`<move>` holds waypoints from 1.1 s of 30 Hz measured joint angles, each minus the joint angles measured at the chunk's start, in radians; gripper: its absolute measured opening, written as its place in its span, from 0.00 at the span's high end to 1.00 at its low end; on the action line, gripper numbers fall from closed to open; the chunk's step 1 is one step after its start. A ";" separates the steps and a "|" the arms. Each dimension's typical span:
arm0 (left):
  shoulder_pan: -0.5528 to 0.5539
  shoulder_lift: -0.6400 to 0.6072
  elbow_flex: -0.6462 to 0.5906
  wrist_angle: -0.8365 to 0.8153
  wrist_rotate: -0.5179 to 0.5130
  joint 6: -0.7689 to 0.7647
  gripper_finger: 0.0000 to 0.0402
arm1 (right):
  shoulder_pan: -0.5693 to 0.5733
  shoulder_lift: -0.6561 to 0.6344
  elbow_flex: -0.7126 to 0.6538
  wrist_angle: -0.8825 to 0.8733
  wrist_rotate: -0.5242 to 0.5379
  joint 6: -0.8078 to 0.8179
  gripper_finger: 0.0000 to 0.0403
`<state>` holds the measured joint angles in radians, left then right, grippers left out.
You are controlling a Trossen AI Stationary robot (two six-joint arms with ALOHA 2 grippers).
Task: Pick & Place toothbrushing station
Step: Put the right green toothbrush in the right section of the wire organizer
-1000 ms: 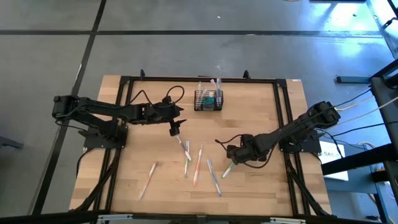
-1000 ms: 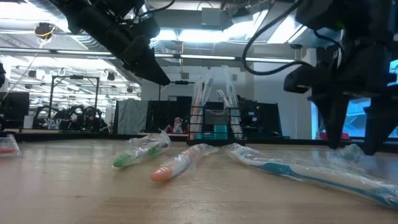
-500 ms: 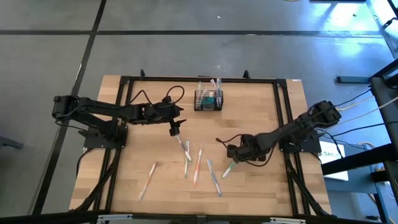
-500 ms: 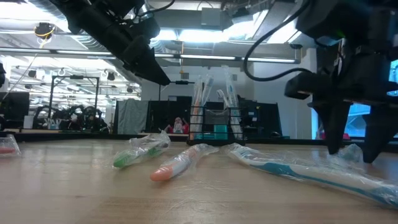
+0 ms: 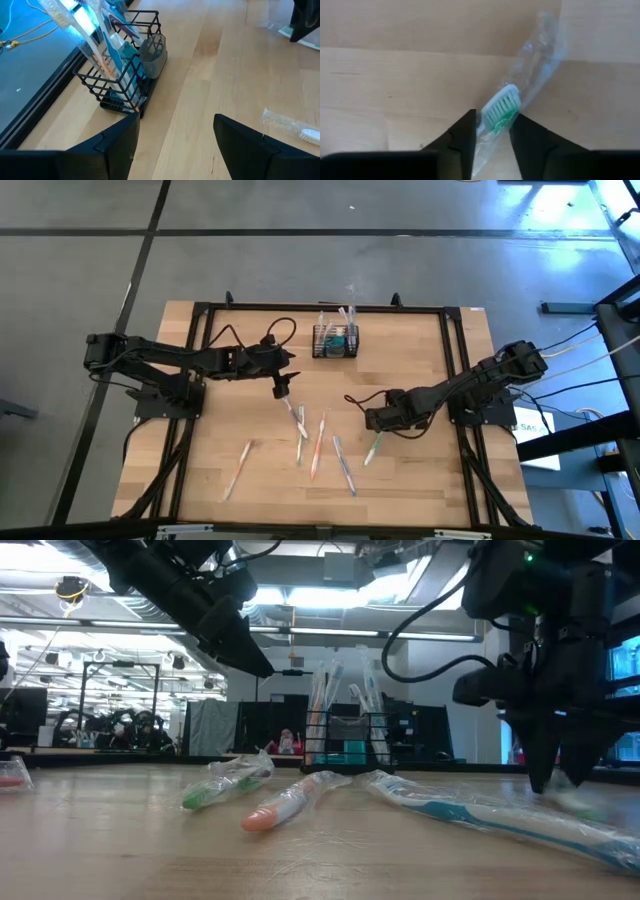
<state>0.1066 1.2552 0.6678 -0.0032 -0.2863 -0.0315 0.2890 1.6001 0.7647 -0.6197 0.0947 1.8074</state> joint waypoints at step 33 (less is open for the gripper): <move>0.000 0.000 0.000 -0.004 0.000 -0.026 0.37 | -0.068 0.007 0.075 -0.019 0.117 -0.470 0.98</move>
<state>0.1066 1.2552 0.6682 -0.0068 -0.2863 -0.0576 0.2207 1.6071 0.8392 -0.6392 0.2112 1.3370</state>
